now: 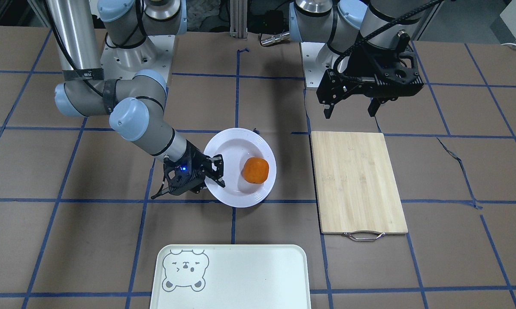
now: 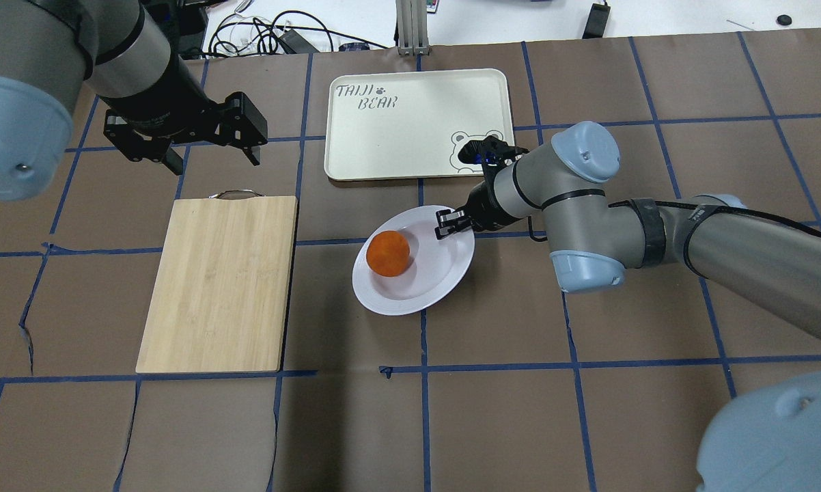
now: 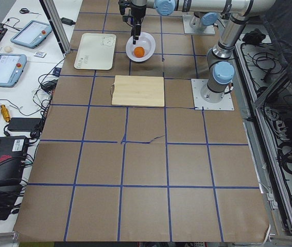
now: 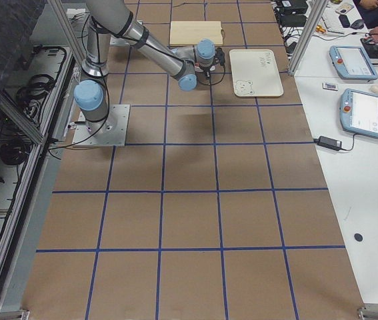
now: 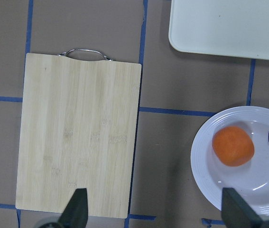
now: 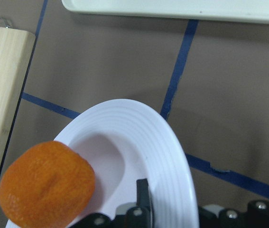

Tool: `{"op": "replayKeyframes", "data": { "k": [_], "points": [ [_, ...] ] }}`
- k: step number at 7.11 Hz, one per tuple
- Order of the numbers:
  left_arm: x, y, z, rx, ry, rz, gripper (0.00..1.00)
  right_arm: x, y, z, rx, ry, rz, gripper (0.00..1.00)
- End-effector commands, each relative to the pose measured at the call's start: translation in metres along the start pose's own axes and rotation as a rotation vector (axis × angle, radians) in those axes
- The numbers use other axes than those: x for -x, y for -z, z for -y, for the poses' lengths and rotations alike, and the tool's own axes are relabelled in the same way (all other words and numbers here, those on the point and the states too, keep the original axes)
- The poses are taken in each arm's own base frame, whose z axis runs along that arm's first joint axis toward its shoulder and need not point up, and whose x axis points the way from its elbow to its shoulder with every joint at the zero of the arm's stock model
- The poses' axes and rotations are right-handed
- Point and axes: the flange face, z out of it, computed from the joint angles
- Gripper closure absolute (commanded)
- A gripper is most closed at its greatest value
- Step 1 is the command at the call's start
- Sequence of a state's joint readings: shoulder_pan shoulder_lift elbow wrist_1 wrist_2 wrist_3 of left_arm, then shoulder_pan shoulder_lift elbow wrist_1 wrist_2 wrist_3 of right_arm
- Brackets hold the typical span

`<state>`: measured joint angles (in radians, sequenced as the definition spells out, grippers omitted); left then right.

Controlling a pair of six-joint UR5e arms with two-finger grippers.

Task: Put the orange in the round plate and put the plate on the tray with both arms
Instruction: 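Slide the plate with the orange onto the white tray with the right gripper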

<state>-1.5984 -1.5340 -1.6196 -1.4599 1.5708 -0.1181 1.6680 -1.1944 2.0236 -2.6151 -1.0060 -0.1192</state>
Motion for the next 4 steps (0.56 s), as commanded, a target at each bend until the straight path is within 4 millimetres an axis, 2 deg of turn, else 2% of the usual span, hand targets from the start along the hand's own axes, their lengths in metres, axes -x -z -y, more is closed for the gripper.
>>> {"op": "replayKeyframes", "data": {
  "k": [1,2,4],
  "points": [
    [-0.001,0.001,0.0,-0.001,-0.001,0.0,0.0,-0.003,0.009,0.006,-0.042,0.007,0.015,1.0],
    [0.001,0.001,0.0,-0.001,0.002,0.0,0.0,-0.011,0.023,0.014,-0.107,0.003,0.076,1.0],
    [0.001,0.001,0.001,-0.004,0.002,0.0,0.0,-0.043,0.055,0.031,-0.214,-0.023,0.176,1.0]
  ]
}}
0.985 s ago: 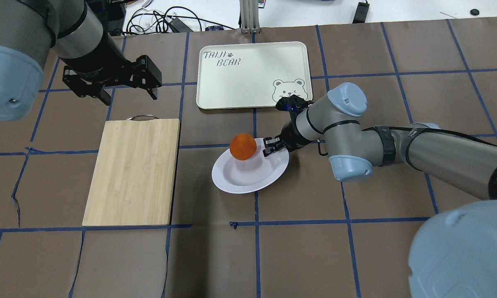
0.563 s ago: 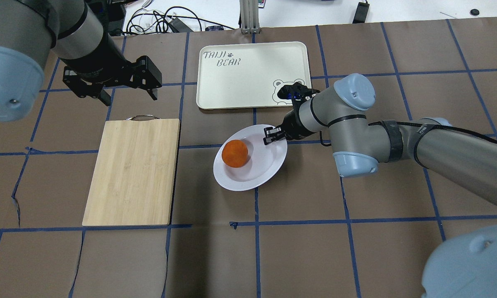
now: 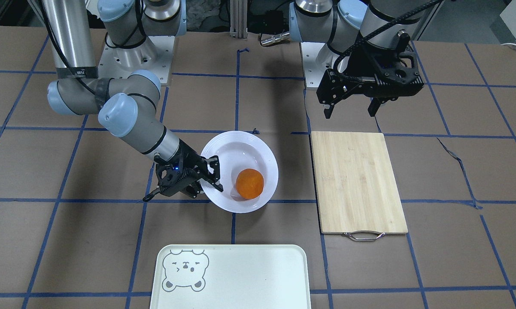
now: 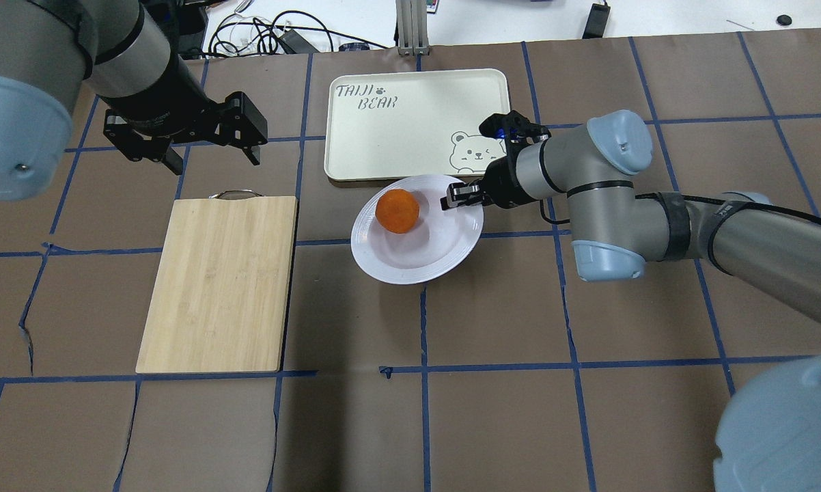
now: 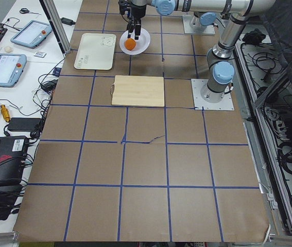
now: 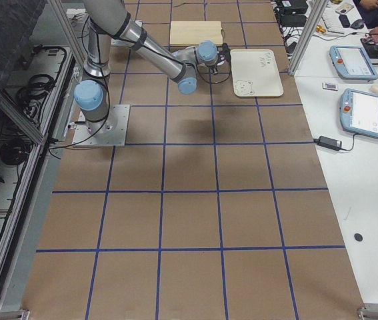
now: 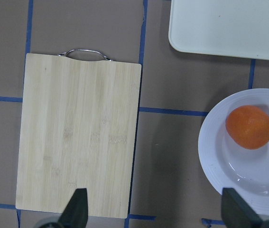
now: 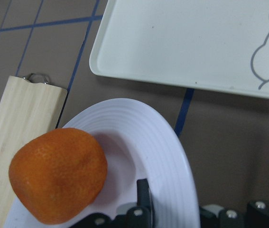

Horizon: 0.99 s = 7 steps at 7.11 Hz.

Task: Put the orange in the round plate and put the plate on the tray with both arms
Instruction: 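Slide the plate with the orange onto the white tray with the right gripper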

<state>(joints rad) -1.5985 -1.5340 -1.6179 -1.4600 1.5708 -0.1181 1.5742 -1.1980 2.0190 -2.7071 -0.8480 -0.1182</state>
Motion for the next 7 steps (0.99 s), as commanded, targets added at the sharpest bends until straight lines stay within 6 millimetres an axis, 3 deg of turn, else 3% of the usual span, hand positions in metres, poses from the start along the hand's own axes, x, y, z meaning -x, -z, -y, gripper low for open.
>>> {"op": "replayKeyframes", "data": {
  "k": [1,4,7],
  "points": [
    [0.0,0.001,0.0,-0.001,0.0,0.0,0.0,-0.018,0.035,0.041,-0.125,0.025,0.059,1.0],
    [0.0,0.0,-0.001,0.001,0.0,0.0,0.0,-0.045,0.028,0.122,-0.194,0.089,0.051,1.0],
    [-0.001,0.0,-0.001,0.001,-0.002,0.0,0.0,-0.092,-0.015,0.168,-0.205,0.09,0.086,1.0]
  ]
}}
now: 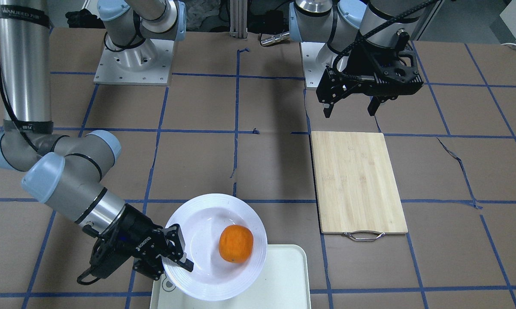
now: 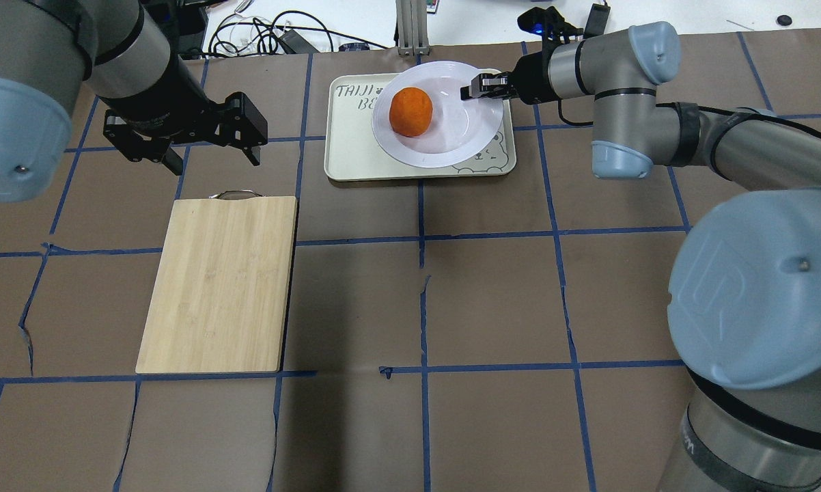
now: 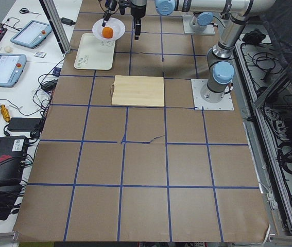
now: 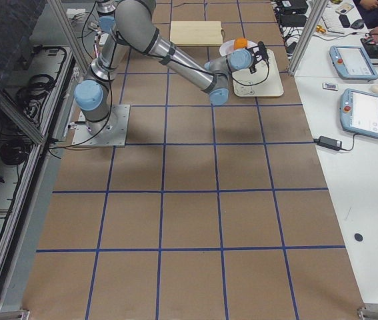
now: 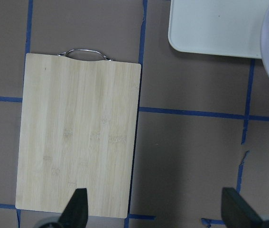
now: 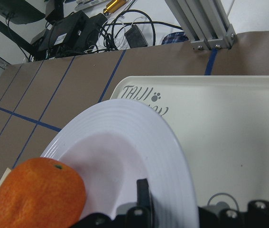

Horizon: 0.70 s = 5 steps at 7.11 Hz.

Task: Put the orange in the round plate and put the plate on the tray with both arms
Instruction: 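Slide the plate with the orange onto the white tray with the right gripper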

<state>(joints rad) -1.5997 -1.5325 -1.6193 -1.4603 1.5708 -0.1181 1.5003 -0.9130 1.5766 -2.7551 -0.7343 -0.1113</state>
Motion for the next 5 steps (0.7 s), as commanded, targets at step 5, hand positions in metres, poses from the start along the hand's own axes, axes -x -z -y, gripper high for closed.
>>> {"op": "replayKeyframes", "data": {
  "k": [5],
  "points": [
    [0.0,0.001,0.0,-0.003,0.0,0.0,0.0,-0.062,-0.079,-0.006,0.042,-0.028,0.036,1.0]
  ]
}}
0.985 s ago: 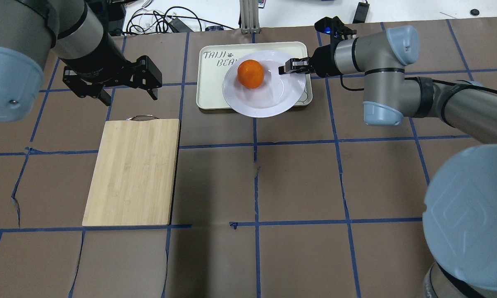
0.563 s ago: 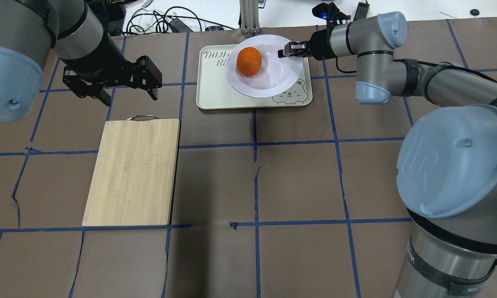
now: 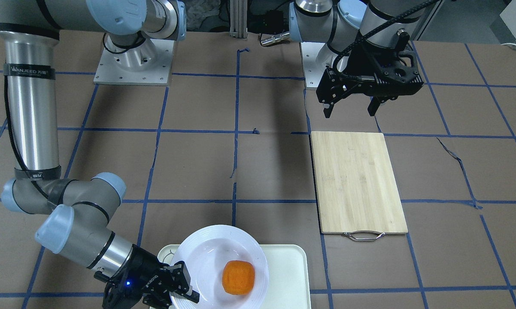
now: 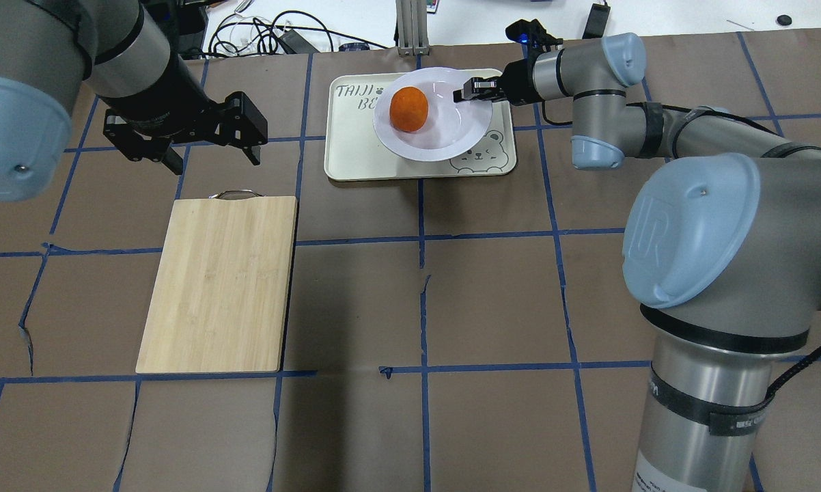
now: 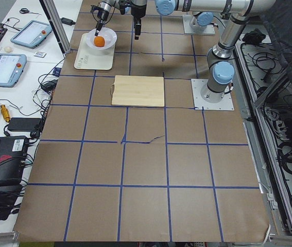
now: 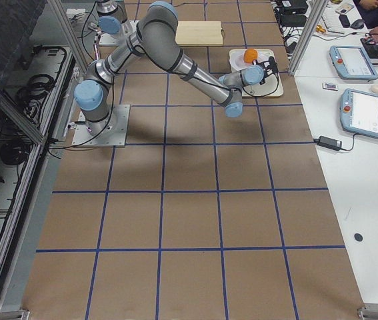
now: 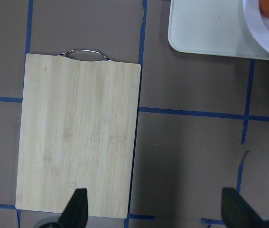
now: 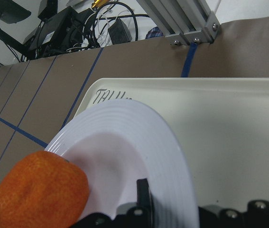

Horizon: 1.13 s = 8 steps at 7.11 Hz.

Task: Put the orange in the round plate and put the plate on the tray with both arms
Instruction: 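Adjust the plate on the tray and open the right gripper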

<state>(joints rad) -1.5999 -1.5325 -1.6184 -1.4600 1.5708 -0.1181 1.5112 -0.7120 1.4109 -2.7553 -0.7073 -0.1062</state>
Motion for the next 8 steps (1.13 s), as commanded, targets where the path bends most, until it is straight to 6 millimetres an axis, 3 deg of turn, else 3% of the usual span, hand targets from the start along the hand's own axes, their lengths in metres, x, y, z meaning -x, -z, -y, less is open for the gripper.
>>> {"op": "replayKeyframes", "data": {
  "k": [1,5,8],
  "points": [
    [-0.001,0.0,0.0,-0.001,-0.002,0.0,0.0,-0.002,-0.021,-0.01,0.026,-0.002,0.001,1.0],
    [0.0,0.0,0.0,-0.001,0.0,0.0,0.0,-0.015,-0.036,-0.01,0.03,-0.004,0.011,1.0],
    [0.001,0.001,0.0,-0.001,0.001,0.0,0.0,-0.015,-0.036,-0.003,0.026,0.004,0.002,1.0]
  ]
}}
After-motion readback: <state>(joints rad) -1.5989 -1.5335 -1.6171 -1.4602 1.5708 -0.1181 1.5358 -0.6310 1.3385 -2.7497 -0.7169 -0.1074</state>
